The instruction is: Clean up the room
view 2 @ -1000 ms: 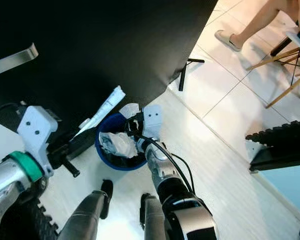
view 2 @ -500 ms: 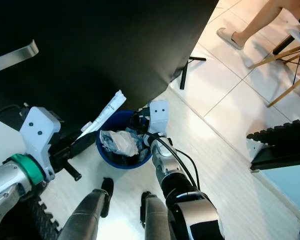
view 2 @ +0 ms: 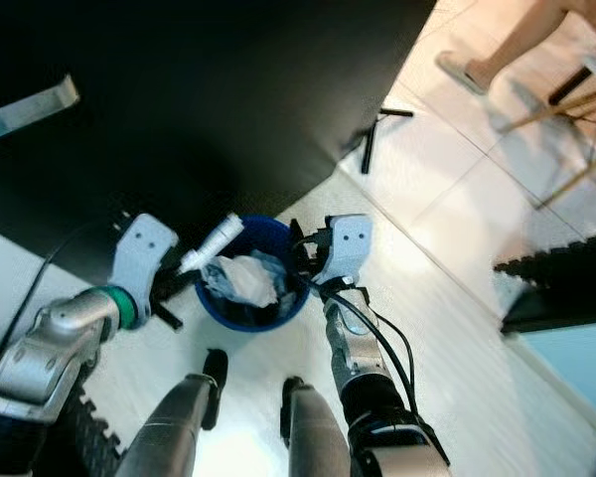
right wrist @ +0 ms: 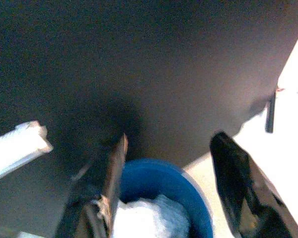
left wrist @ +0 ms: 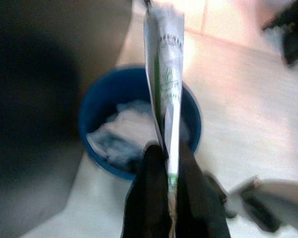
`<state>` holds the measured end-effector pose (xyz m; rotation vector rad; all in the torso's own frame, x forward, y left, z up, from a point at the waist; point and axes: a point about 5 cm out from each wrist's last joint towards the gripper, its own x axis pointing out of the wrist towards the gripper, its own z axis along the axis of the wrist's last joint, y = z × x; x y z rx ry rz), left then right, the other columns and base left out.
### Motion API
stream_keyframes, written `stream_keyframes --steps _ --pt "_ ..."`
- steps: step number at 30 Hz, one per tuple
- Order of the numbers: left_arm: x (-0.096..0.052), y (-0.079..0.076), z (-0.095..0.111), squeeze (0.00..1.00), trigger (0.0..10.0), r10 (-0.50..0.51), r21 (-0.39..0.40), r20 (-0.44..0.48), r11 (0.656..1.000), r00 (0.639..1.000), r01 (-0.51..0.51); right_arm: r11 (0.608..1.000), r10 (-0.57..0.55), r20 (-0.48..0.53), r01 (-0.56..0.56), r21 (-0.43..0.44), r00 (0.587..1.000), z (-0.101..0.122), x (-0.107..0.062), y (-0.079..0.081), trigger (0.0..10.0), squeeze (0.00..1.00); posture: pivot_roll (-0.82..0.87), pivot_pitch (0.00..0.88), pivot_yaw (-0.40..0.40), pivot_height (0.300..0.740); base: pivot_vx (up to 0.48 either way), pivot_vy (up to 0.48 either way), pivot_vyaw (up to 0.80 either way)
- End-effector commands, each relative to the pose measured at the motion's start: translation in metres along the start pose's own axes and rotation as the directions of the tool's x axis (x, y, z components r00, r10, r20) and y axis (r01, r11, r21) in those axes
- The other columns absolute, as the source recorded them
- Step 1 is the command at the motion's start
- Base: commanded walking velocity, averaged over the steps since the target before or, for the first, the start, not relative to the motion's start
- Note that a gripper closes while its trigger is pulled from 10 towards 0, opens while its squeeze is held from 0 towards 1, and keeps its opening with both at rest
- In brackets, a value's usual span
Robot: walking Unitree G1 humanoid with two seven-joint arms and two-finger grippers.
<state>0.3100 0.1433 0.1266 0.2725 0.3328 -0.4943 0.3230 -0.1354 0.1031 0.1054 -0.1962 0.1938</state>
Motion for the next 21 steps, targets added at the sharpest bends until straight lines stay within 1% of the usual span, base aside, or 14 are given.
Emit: stream_keyframes --steps 1,3,4,6,7,8,9,10,11,12,13,15,16,21 --pt "0.015 0.000 -0.011 0.00 10.0 -0.022 -0.035 -0.036 0.999 0.999 0.021 0.996 -0.081 0.015 0.081 -0.021 0.997 0.007 -0.017 -0.021 10.0 0.00 -0.08 0.351 0.025 0.740 0.000 0.000 0.00" --pt "0.015 0.000 -0.011 0.00 10.0 -0.022 -0.035 -0.036 0.999 0.999 0.021 0.996 -0.081 0.015 0.081 -0.021 0.997 0.007 -0.017 -0.021 10.0 0.00 -0.08 0.351 0.025 0.740 0.000 0.000 0.00" --pt "0.027 0.003 -0.007 0.00 10.0 -0.035 -0.043 -0.023 0.999 0.999 0.034 0.991 -0.122 0.041 0.124 -0.047 0.992 0.016 -0.026 -0.032 10.0 0.00 -0.11 0.357 0.030 0.740 0.000 0.000 0.00" --pt "0.027 0.003 -0.007 0.00 10.0 -0.035 -0.043 -0.023 0.999 0.999 0.034 0.991 -0.122 0.041 0.124 -0.047 0.992 0.016 -0.026 -0.032 10.0 0.00 -0.11 0.357 0.030 0.740 0.000 0.000 0.00" --pt "0.039 0.005 0.002 0.00 10.0 -0.040 -0.022 -0.005 0.999 0.999 0.040 0.985 -0.159 0.060 0.162 -0.062 0.985 0.024 -0.036 -0.041 10.0 0.00 -0.16 0.364 0.044 0.740 0.000 0.000 0.00" --pt "0.039 0.005 0.002 0.00 10.0 -0.040 -0.022 -0.005 0.999 0.999 0.040 0.985 -0.159 0.060 0.162 -0.062 0.985 0.024 -0.036 -0.041 10.0 0.00 -0.16 0.364 0.044 0.740 0.000 0.000 0.00" --pt "0.049 0.006 0.015 0.45 10.0 -0.041 0.007 0.030 0.999 0.999 0.041 0.979 -0.185 0.072 0.190 -0.071 0.980 0.030 -0.044 -0.046 10.0 0.00 -0.17 0.366 0.052 0.740 0.000 0.000 0.00" --pt "0.049 0.006 0.015 0.45 10.0 -0.041 0.007 0.030 0.999 0.999 0.041 0.979 -0.185 0.072 0.190 -0.071 0.980 0.030 -0.044 -0.046 10.0 0.00 -0.17 0.366 0.052 0.740 0.000 0.000 0.00" --pt "0.056 0.007 0.031 1.00 10.0 -0.043 0.036 0.071 0.999 0.997 0.041 0.976 -0.200 0.080 0.205 -0.070 0.977 0.033 -0.049 -0.047 10.0 0.00 -0.18 0.365 0.058 0.740 0.000 0.000 0.00" --pt "0.056 0.007 0.031 1.00 10.0 -0.043 0.036 0.071 0.999 0.997 0.041 0.976 -0.200 0.080 0.205 -0.070 0.977 0.033 -0.049 -0.047 10.0 0.00 -0.18 0.365 0.058 0.740 0.000 0.000 0.00" --pt "0.061 0.006 0.043 1.00 10.0 -0.045 0.061 0.104 0.997 0.994 0.038 0.975 -0.208 0.084 0.214 -0.066 0.975 0.035 -0.052 -0.047 10.0 0.00 -0.18 0.365 0.059 0.740 0.000 0.000 0.00" --pt "0.061 0.006 0.043 1.00 10.0 -0.045 0.061 0.104 0.997 0.994 0.038 0.975 -0.208 0.084 0.214 -0.066 0.975 0.035 -0.052 -0.047 10.0 0.00 -0.18 0.365 0.059 0.740 0.000 0.000 0.00" --pt "0.063 0.007 0.053 1.00 10.0 -0.046 0.082 0.129 0.996 0.991 0.035 0.975 -0.208 0.082 0.213 -0.058 0.975 0.034 -0.052 -0.044 10.0 0.00 -0.17 0.361 0.060 0.740 0.000 0.000 0.00" --pt "0.063 0.008 0.058 1.00 10.0 -0.047 0.092 0.146 0.995 0.988 0.034 0.977 -0.203 0.078 0.207 -0.049 0.976 0.033 -0.051 -0.041 10.0 0.00 -0.17 0.359 0.059 0.740 0.000 0.000 0.00"
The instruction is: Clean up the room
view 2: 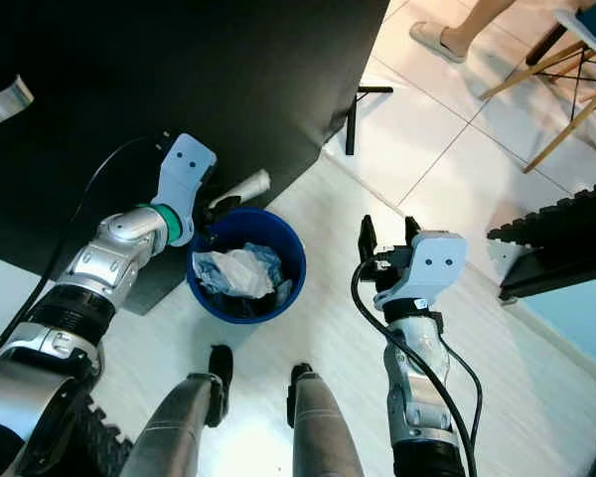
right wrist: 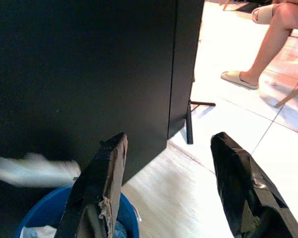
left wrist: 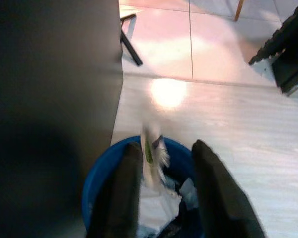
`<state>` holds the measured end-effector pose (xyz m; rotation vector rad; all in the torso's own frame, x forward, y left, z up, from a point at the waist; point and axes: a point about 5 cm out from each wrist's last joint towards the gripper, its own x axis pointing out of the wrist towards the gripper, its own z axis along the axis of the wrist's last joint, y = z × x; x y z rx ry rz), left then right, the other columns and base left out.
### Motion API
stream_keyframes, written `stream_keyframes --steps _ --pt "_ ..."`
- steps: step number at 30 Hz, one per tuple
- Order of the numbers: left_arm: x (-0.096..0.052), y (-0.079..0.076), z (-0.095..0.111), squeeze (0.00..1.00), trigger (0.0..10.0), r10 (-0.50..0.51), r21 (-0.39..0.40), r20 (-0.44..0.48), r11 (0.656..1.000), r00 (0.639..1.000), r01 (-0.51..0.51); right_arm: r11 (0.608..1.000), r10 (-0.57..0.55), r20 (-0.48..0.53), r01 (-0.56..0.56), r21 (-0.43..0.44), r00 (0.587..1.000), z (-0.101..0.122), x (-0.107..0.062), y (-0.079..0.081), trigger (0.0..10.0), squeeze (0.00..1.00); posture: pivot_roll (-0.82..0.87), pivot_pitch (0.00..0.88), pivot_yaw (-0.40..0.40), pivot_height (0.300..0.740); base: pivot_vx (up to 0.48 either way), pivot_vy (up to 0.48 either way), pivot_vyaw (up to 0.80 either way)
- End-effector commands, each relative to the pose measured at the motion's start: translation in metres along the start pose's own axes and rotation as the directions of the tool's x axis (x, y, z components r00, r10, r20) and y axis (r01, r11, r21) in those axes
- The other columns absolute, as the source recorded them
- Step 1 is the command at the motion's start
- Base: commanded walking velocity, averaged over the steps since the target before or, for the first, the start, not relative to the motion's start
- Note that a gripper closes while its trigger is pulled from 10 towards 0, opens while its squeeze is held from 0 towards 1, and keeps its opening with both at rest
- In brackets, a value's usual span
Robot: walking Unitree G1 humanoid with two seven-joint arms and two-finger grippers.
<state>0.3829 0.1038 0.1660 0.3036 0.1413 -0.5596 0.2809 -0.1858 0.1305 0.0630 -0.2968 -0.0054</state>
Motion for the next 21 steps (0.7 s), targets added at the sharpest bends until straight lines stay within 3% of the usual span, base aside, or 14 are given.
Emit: stream_keyframes --steps 1,2,3,4,13,15,19,21 --pt "0.000 0.000 -0.007 1.00 10.0 -0.010 0.005 -0.019 1.000 1.000 0.010 1.000 -0.012 -0.043 0.013 0.018 0.999 -0.007 -0.006 0.000 10.0 0.00 -0.16 0.344 0.056 0.740 0.000 0.000 0.00" --pt "-0.001 0.002 -0.006 0.21 10.0 -0.012 0.002 -0.005 1.000 1.000 0.012 1.000 -0.006 -0.051 0.007 0.025 0.999 -0.007 -0.005 0.002 10.0 0.00 -0.15 0.338 0.056 0.740 0.000 0.000 0.00" --pt "-0.001 0.002 -0.006 0.21 10.0 -0.012 0.002 -0.005 1.000 1.000 0.012 1.000 -0.006 -0.051 0.007 0.025 0.999 -0.007 -0.005 0.002 10.0 0.00 -0.15 0.338 0.056 0.740 0.000 0.000 0.00" --pt "-0.001 0.004 -0.007 0.00 10.0 -0.007 0.006 0.006 1.000 1.000 0.007 0.999 -0.001 -0.060 0.003 0.032 0.998 -0.007 -0.005 0.004 10.0 0.00 -0.15 0.334 0.055 0.740 0.000 0.000 0.00" --pt "-0.009 0.009 -0.002 0.00 10.0 0.061 0.011 0.110 0.998 0.992 -0.062 0.997 0.027 -0.096 -0.020 0.071 0.995 -0.009 -0.001 0.016 10.0 0.00 -0.11 0.255 0.069 0.740 0.000 0.000 0.00" --pt "-0.022 0.005 -0.001 0.00 10.0 0.140 -0.034 0.179 0.990 0.974 -0.137 0.993 0.065 -0.107 -0.054 0.103 0.992 -0.010 -0.002 0.028 10.0 0.00 -0.09 0.212 0.073 0.740 0.000 0.000 0.00" --pt "-0.028 0.003 0.000 0.00 10.0 0.174 -0.057 0.194 0.984 0.965 -0.166 0.991 0.076 -0.110 -0.063 0.116 0.991 -0.010 -0.003 0.031 10.0 0.00 -0.09 0.207 0.074 0.740 0.000 0.000 0.00" --pt "-0.041 -0.006 -0.003 0.00 10.0 0.249 -0.086 0.226 0.968 0.942 -0.236 0.988 0.094 -0.121 -0.078 0.133 0.988 -0.013 -0.005 0.039 10.0 0.00 -0.08 0.160 0.069 0.740 0.000 0.000 0.00"
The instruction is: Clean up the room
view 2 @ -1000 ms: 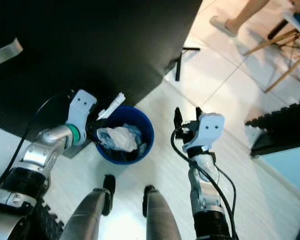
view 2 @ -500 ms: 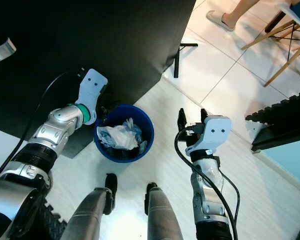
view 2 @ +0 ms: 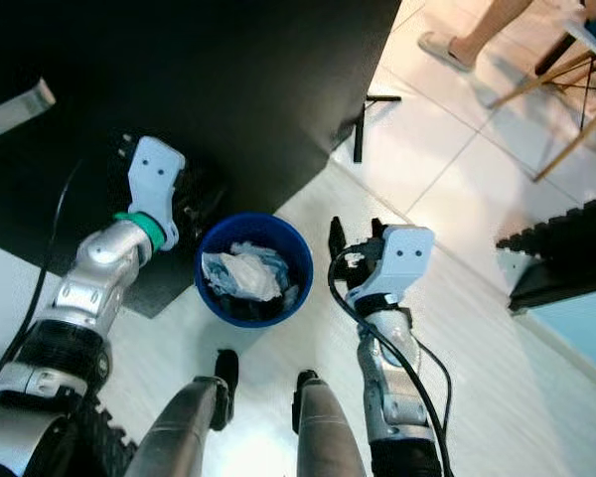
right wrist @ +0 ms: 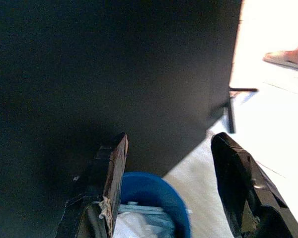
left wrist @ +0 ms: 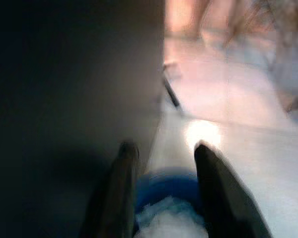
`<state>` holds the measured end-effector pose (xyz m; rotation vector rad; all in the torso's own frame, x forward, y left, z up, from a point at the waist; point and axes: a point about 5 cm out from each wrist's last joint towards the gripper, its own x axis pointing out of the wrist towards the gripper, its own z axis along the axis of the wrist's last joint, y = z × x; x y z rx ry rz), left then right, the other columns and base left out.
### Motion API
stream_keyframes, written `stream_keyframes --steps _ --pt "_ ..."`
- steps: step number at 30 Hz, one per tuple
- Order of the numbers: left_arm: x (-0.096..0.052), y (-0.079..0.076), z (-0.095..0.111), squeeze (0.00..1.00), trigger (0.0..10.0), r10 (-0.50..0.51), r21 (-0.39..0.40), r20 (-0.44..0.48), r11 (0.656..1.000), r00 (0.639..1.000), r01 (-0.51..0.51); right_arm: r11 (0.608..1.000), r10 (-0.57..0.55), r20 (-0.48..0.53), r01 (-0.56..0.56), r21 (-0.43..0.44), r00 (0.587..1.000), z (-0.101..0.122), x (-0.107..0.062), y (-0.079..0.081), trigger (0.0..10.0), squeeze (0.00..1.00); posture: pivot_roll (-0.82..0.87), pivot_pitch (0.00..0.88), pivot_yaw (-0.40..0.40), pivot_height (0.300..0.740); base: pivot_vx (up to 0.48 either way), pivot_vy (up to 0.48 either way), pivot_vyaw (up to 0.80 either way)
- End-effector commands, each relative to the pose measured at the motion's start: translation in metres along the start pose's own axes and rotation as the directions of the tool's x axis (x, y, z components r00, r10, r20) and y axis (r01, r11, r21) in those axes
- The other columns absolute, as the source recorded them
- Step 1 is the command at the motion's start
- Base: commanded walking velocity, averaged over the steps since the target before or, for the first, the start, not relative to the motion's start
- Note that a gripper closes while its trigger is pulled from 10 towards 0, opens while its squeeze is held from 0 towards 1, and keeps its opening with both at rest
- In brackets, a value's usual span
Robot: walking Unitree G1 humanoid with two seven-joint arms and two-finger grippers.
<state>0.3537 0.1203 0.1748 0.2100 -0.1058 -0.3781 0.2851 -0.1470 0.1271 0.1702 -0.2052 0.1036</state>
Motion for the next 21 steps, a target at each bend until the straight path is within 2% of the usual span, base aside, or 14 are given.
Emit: stream_keyframes --steps 1,3,4,5,7,8,13,15,16,21 --pt "-0.008 -0.004 -0.003 0.00 10.0 0.037 -0.015 0.002 0.999 0.999 -0.037 1.000 -0.004 -0.032 0.004 0.009 0.999 -0.007 -0.006 0.000 10.0 0.00 -0.08 0.160 0.069 0.740 0.000 0.000 0.00" --pt "-0.021 -0.014 -0.009 0.00 10.0 0.090 -0.027 0.007 0.996 0.996 -0.090 1.000 0.008 -0.044 -0.008 0.005 0.999 -0.010 -0.007 0.003 10.0 0.00 -0.08 0.116 0.060 0.740 0.000 0.000 0.00" --pt "-0.021 -0.014 -0.009 0.00 10.0 0.090 -0.027 0.007 0.996 0.996 -0.090 1.000 0.008 -0.044 -0.008 0.005 0.999 -0.010 -0.007 0.003 10.0 0.00 -0.08 0.116 0.060 0.740 0.000 0.000 0.00" --pt "-0.026 -0.017 -0.018 0.00 10.0 0.121 -0.031 -0.013 0.992 0.993 -0.122 1.000 0.013 -0.048 -0.013 0.000 0.999 -0.011 -0.006 0.002 10.0 0.00 -0.09 0.096 0.053 0.740 0.000 0.000 0.00" --pt "-0.026 -0.017 -0.018 0.00 10.0 0.121 -0.031 -0.013 0.992 0.993 -0.122 1.000 0.013 -0.048 -0.013 0.000 0.999 -0.011 -0.006 0.002 10.0 0.00 -0.09 0.096 0.053 0.740 0.000 0.000 0.00" --pt "-0.034 -0.018 -0.037 0.00 10.0 0.190 -0.024 -0.062 0.981 0.980 -0.192 0.999 0.025 -0.055 -0.026 -0.021 0.998 -0.012 -0.004 -0.001 10.0 0.00 -0.09 0.063 0.035 0.740 0.000 0.000 0.00" --pt "-0.038 -0.017 -0.044 0.00 10.0 0.215 -0.014 -0.078 0.976 0.974 -0.217 0.999 0.030 -0.060 -0.032 -0.028 0.998 -0.013 -0.003 -0.003 10.0 0.00 -0.08 0.053 0.028 0.740 0.000 0.000 0.00" --pt "-0.047 -0.014 -0.049 0.00 10.0 0.262 0.000 -0.104 0.965 0.959 -0.263 0.998 0.048 -0.078 -0.051 -0.033 0.996 -0.017 0.000 -0.004 10.0 0.00 -0.06 0.025 0.008 0.740 0.000 0.000 0.00" --pt "-0.047 -0.014 -0.049 0.00 10.0 0.262 0.000 -0.104 0.965 0.959 -0.263 0.998 0.048 -0.078 -0.051 -0.033 0.996 -0.017 0.000 -0.004 10.0 0.00 -0.06 0.025 0.008 0.740 0.000 0.000 0.00" --pt "-0.053 -0.007 -0.052 0.00 10.0 0.342 0.015 -0.132 0.939 0.930 -0.343 0.994 0.104 -0.093 -0.107 -0.026 0.990 -0.020 0.009 0.005 10.0 0.00 -0.04 0.002 -0.015 0.740 0.000 0.000 0.00"
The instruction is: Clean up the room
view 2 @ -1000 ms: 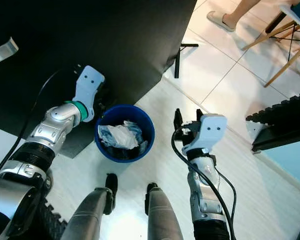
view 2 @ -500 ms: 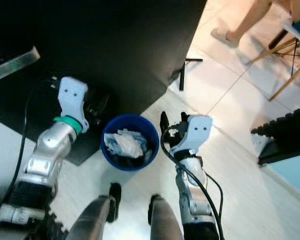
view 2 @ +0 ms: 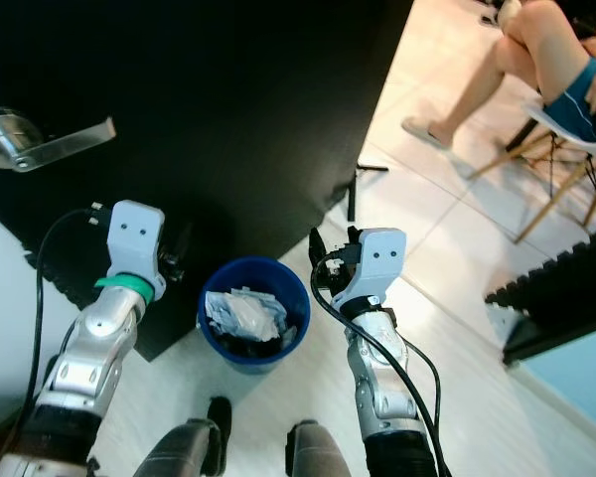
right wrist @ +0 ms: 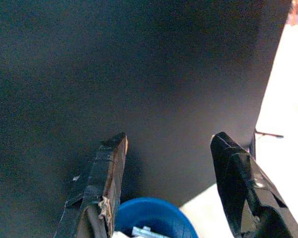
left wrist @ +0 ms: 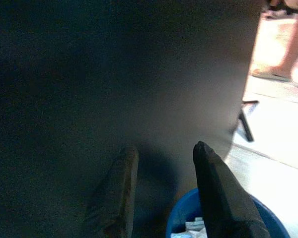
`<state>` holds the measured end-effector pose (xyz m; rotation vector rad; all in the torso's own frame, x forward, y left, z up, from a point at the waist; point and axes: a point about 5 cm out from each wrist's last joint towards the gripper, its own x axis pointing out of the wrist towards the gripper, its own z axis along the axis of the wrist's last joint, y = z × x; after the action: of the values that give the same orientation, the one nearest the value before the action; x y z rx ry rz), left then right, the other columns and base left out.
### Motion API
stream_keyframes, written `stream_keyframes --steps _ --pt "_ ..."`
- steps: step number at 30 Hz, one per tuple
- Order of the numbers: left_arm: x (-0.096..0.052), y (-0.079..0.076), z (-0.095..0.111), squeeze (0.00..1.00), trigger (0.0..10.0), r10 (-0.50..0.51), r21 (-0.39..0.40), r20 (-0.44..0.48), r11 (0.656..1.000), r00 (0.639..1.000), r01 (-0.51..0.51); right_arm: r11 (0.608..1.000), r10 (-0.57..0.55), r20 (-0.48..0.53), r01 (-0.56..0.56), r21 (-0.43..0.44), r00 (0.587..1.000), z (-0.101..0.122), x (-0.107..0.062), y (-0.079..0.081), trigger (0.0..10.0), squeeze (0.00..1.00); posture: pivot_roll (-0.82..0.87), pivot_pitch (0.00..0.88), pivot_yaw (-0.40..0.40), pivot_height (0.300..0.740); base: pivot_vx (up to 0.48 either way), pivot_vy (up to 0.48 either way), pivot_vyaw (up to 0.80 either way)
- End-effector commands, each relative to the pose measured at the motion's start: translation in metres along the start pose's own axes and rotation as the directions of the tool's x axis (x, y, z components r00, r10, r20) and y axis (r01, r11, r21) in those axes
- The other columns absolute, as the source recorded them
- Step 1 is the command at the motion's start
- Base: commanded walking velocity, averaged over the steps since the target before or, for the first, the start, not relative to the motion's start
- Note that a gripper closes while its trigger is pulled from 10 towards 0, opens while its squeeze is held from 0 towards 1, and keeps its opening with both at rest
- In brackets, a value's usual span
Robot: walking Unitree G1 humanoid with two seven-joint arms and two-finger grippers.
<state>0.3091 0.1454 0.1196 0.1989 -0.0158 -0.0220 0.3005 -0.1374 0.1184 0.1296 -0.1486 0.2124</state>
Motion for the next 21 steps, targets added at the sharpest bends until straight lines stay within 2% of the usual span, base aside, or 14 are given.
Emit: stream_keyframes --steps 1,7,21 --pt "0.0003 -0.0013 0.0006 0.00 10.0 0.006 0.005 -0.008 1.000 1.000 -0.006 1.000 -0.001 -0.025 0.001 -0.004 1.000 -0.0075 -0.0043 -0.0002 10.0 0.00 -0.04 0.002 -0.015 0.740 0.000 0.000 0.00" --pt "0.0001 -0.0011 0.0013 0.00 10.0 0.024 0.001 -0.011 1.000 1.000 -0.024 1.000 0.010 -0.026 -0.010 -0.001 1.000 -0.0078 -0.0021 0.0017 10.0 0.00 -0.04 0.000 -0.018 0.740 0.000 0.000 0.00" --pt "0.0039 -0.0061 0.0026 0.00 10.0 0.041 -0.004 -0.005 0.999 0.999 -0.041 1.000 0.021 -0.027 -0.021 -0.007 0.999 -0.0103 0.0005 -0.0006 10.0 0.00 -0.05 0.000 -0.015 0.740 -0.353 0.000 0.00"
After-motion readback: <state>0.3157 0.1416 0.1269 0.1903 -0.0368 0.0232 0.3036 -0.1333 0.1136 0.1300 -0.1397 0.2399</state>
